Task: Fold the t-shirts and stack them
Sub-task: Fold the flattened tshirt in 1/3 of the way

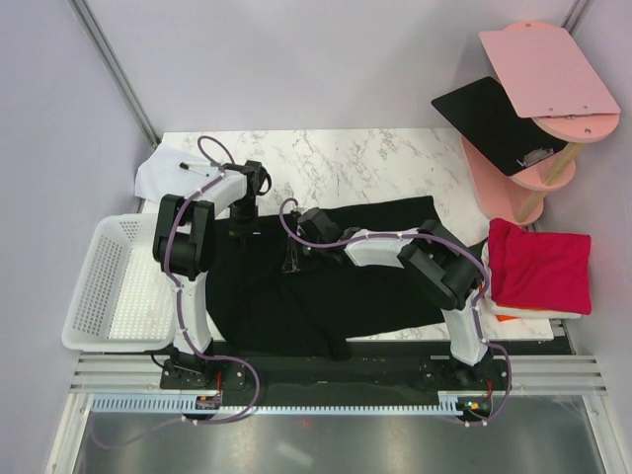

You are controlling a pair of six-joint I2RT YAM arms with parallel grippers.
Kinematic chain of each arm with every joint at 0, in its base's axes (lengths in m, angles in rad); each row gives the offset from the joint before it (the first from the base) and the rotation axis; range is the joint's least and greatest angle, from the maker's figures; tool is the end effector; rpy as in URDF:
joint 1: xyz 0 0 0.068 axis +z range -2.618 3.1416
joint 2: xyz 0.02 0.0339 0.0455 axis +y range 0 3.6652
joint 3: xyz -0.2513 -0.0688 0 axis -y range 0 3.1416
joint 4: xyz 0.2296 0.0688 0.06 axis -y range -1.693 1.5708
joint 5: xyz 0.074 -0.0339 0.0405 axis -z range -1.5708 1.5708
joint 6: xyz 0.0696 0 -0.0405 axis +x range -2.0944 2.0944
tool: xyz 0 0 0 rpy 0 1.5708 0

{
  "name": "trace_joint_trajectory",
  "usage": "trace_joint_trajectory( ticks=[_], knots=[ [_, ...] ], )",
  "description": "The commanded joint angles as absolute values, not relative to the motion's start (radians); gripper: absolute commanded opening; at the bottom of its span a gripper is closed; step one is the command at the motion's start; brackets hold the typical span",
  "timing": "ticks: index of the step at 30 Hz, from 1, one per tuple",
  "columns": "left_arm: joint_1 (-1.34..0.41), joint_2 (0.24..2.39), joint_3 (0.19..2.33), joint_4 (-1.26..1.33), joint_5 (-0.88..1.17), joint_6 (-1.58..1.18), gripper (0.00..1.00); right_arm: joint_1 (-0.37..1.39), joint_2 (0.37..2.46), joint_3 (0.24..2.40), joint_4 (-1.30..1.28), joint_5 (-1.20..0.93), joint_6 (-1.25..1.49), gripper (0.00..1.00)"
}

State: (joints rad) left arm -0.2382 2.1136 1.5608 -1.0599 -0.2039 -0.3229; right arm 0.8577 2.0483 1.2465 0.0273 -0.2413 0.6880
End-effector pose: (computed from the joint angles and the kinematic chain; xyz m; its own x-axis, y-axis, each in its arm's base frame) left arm 0.3636 -0.0738 0.1172 -0.9967 -0.0778 -0.0245 -0.0811 0.9754 0.2051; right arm 0.2749 0.3433 0.1144 -0.8907 -0.0873 -0.4460 -0.3632 0.7268 0.5830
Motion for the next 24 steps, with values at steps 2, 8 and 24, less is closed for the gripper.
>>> trace_joint_trajectory(
  ticks=[2,8,24],
  knots=[
    [-0.236,2.152,1.562,-1.023,-0.229,-0.298,0.02,0.865,2.076,1.275,0.058,-0.196,0.687,0.29],
    [-0.236,2.152,1.565,-1.023,-0.229,-0.296,0.02,0.867,2.068,1.281,0.058,-0.199,0.689,0.32],
    [-0.236,2.163,1.562,-1.025,-0.232,-0.291,0.02,0.873,2.126,1.374,0.061,-0.209,0.718,0.40]
  ],
)
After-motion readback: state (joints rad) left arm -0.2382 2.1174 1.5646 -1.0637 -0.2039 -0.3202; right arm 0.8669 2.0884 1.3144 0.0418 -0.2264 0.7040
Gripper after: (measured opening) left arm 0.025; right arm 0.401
